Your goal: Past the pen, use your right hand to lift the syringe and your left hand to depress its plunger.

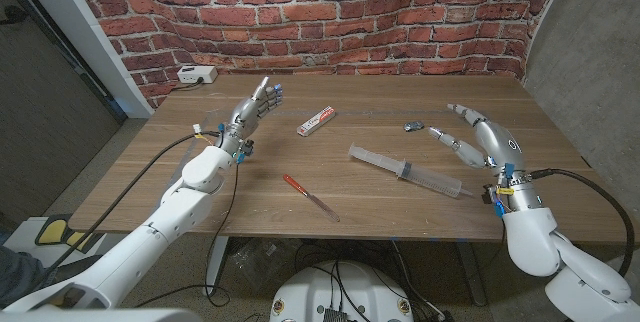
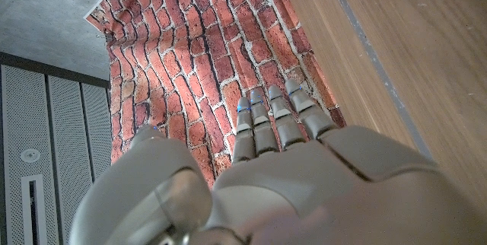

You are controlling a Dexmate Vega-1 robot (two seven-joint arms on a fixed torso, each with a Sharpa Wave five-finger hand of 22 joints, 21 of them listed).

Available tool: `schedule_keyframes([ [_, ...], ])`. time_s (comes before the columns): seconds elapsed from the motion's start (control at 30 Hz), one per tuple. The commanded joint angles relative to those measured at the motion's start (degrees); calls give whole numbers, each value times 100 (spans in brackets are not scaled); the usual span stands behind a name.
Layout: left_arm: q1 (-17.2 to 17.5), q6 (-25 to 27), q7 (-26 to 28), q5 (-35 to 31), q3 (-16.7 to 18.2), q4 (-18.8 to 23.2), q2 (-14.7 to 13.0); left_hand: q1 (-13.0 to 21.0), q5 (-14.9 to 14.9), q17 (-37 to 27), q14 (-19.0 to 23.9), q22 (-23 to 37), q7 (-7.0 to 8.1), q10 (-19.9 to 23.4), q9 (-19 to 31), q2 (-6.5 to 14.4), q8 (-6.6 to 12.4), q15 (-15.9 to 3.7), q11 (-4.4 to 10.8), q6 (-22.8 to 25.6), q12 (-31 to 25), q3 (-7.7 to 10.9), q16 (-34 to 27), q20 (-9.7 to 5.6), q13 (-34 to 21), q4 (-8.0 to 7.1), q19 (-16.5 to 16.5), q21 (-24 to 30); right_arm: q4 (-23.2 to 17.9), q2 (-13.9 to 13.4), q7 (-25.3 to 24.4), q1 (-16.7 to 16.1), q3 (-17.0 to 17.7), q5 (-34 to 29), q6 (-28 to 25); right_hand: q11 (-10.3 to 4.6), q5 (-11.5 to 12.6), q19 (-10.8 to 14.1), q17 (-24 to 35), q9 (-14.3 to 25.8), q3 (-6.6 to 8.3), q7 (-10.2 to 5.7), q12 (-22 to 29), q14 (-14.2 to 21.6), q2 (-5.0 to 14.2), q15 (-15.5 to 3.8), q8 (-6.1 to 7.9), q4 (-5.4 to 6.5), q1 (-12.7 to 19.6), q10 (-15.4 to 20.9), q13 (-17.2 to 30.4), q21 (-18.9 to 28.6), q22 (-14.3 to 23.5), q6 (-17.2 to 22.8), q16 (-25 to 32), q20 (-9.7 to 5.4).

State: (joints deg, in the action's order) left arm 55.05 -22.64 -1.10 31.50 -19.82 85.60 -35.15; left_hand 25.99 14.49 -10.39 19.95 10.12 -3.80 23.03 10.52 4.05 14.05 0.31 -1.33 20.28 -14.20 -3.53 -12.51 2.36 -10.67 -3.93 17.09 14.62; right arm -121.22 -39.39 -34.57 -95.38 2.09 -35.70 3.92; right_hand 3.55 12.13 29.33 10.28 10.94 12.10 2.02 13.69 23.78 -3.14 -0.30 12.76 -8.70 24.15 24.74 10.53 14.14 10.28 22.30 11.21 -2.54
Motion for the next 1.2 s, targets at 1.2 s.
schedule_keyframes([
  [1.2,94,-200,-112,237,71,-91,132,237,-88,-3,249,18,-4,247,21,301,-33,27,-3,248,68,175,40,14,-16,53,174,-43,-1368,-912,2481,-253,-427,-797,-2714,-34,24,-165,29,47,168,-47,-118,-145,124,110,-188,14,269,-185,52,-172,35,-368,-93,167],
])
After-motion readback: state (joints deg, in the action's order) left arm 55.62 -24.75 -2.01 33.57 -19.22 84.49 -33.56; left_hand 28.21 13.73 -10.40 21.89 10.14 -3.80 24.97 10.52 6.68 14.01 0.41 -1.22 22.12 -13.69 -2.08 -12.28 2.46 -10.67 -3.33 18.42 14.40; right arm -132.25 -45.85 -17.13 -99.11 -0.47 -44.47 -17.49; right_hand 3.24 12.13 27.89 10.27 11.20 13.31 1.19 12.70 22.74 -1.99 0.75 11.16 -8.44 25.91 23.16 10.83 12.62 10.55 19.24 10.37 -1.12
